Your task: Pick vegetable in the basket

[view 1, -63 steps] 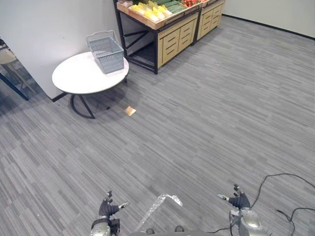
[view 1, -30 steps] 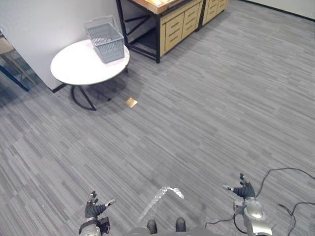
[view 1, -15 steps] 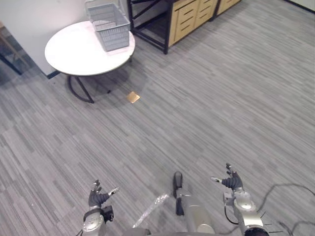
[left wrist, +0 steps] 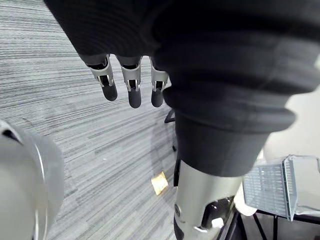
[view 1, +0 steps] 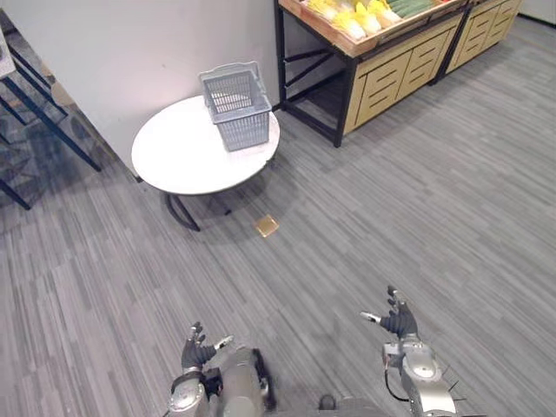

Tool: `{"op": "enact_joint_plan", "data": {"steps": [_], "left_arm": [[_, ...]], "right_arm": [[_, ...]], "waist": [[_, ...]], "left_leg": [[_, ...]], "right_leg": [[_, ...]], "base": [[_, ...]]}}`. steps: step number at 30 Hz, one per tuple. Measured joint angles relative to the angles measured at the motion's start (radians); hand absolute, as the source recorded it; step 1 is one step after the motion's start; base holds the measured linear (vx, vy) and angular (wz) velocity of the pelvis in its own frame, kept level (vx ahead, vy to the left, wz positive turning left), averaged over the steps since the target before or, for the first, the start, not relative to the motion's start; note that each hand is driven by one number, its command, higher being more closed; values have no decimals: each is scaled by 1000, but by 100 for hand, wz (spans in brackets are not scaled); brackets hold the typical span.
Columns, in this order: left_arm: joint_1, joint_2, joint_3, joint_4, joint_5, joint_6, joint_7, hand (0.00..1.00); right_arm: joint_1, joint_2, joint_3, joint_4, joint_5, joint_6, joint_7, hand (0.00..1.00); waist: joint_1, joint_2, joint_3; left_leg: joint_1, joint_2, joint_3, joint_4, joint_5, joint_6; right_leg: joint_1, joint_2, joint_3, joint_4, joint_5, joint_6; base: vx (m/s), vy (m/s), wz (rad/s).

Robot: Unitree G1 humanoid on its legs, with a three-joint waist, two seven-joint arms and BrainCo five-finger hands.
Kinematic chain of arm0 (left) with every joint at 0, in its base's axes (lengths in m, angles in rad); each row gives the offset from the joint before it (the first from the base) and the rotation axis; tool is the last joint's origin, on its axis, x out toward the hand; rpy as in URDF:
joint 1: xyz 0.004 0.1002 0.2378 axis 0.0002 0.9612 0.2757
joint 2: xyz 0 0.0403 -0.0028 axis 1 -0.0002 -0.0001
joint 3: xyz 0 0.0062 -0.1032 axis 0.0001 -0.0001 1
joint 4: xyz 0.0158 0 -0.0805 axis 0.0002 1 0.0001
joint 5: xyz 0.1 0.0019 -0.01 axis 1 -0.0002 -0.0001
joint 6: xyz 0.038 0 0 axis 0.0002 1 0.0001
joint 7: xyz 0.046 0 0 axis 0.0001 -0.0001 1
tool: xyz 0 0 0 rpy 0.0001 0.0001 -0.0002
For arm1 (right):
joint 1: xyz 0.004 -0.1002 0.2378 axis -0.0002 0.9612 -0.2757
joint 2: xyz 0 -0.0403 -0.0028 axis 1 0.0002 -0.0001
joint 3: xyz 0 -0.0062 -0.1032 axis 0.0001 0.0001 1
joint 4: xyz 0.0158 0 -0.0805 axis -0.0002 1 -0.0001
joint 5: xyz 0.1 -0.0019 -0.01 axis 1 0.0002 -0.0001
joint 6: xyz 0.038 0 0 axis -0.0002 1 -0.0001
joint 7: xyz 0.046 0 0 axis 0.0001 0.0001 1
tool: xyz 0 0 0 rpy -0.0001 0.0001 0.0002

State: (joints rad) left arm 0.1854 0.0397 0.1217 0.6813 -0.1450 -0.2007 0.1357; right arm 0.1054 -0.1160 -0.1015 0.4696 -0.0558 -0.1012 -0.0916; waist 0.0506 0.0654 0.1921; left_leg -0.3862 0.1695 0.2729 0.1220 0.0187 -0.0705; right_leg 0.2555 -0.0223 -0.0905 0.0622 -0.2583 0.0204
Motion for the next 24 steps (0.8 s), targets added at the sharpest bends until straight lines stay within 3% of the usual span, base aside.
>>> {"op": "enact_joint_plan", "data": {"steps": [1,2,3,4,5,6,7,8,9,10,13,14,15,16,17,18,19,20,21,22,23,24], "left_arm": [[4,10,0,12,0,1,0,0],[2,16,-1,14,0,0,0,0],[-1,15,-2,14,0,0,-1,0],[-10,12,-3,15,2,1,-2,0],[-8,14,-4,16,2,1,-1,0],[-5,17,-4,17,2,1,-1,0],[-4,28,-6,17,2,2,-1,0],[-7,37,-12,18,1,3,-1,0],[-7,45,-17,18,0,6,0,0],[-7,50,-22,19,0,7,0,0],[-12,71,-49,19,1,6,-1,0],[-20,78,-51,36,1,7,-1,0],[-23,78,-51,41,1,7,-1,0],[-38,76,-53,62,2,8,-1,0],[-38,81,-55,69,6,8,-2,0],[-35,85,-68,73,13,8,-3,0],[-35,76,-79,85,24,10,-4,0],[-37,56,-84,98,38,17,-8,0],[-31,50,-87,106,41,18,-10,0],[-30,39,-89,115,46,20,-16,0],[-25,25,-87,115,53,22,-24,0],[-12,8,-84,114,62,26,-27,0]], "right_arm": [[1,5,2,26,-6,2,0,0],[4,14,-1,41,-10,5,1,0],[6,14,-4,41,-17,5,2,0],[6,12,-10,42,-27,5,3,0],[4,10,-11,49,-40,6,3,0],[-2,10,-9,57,-45,7,3,0],[-9,11,6,62,-58,11,5,0],[-14,10,26,65,-68,11,7,0],[-38,11,61,65,-74,11,8,0],[-42,11,73,65,-75,10,8,0],[-52,11,97,57,-74,9,10,0],[-63,10,102,56,-73,9,9,0],[-63,10,102,56,-73,8,9,0],[-66,10,102,56,-73,8,9,0],[-67,12,104,55,-73,8,9,0],[-67,11,103,52,-73,8,9,0],[-67,0,97,51,-73,10,9,0],[-68,-5,84,49,-74,12,9,0],[-65,-2,80,42,-74,13,9,0],[-47,2,80,1,-76,16,10,0],[-29,3,80,-40,-83,17,10,0],[-16,4,86,-77,-84,17,9,0]], "waist": [[3,-32,-20],[7,-81,-52],[8,-98,-61],[5,-126,-67],[1,-135,-72],[-2,-135,-72],[-11,-130,-71],[-9,-128,-69],[-10,-126,-68],[-11,-116,-64],[-34,-85,-52],[-48,-88,-47],[-51,-88,-46],[-67,-104,-41],[-69,-120,-38],[-71,-150,-40],[-76,-152,-38],[-76,-117,-43],[-72,-106,-46],[-78,-90,-47],[-87,-68,-45],[-88,-41,-45]], "left_leg": [[7,-21,6,6,92,69],[12,-73,14,5,132,117],[12,-90,20,21,129,123],[11,-121,28,101,71,152],[36,-139,26,172,-8,161],[60,-147,23,192,-43,166],[125,-158,10,191,-96,172],[176,-166,3,187,-129,175],[272,-182,-2,145,-166,186],[314,-186,-5,118,-177,190],[453,-189,-48,37,-189,178],[508,-189,-79,14,-202,177],[513,-189,-82,13,-203,177],[561,-192,-125,0,-219,164],[592,-212,-151,-19,-231,149],[618,-231,-181,-19,-259,138],[662,-231,-233,-10,-322,113],[663,-197,-269,37,-347,100],[645,-183,-281,85,-347,100],[586,-160,-303,245,-346,89],[522,-131,-308,402,-332,36],[439,-81,-307,610,-259,-57]], "right_leg": [[9,-31,12,13,-15,15],[-19,-87,22,77,-22,31],[-37,-108,28,123,-21,40],[-62,-145,41,241,1,75],[-100,-164,57,398,65,106],[-125,-168,73,493,125,117],[-192,-175,89,700,268,149],[-261,-190,86,855,261,129],[-361,-196,55,1003,173,30],[-403,-190,39,1025,142,10],[-547,-145,-52,918,47,8],[-609,-96,-83,679,51,8],[-612,-88,-83,620,59,11],[-625,-47,-64,296,155,32],[-625,-46,-30,128,241,75],[-631,-56,1,90,253,93],[-632,-57,35,137,333,58],[-632,-40,26,198,355,36],[-626,-38,11,210,356,23],[-597,-36,-27,209,354,-15],[-561,-22,-63,196,338,-39],[-501,11,-96,176,318,-68]], "base": [[608,295,-18],[492,233,-3],[638,272,15],[679,259,28],[810,305,33],[773,307,35],[598,257,22],[651,255,18],[512,179,2],[500,155,8],[510,54,45],[407,-25,58],[610,-89,95],[619,-139,88],[715,-206,112],[640,-241,106],[627,-266,103],[516,-226,88],[475,-229,80],[458,-238,75],[555,-282,80],[454,-219,44]]}}
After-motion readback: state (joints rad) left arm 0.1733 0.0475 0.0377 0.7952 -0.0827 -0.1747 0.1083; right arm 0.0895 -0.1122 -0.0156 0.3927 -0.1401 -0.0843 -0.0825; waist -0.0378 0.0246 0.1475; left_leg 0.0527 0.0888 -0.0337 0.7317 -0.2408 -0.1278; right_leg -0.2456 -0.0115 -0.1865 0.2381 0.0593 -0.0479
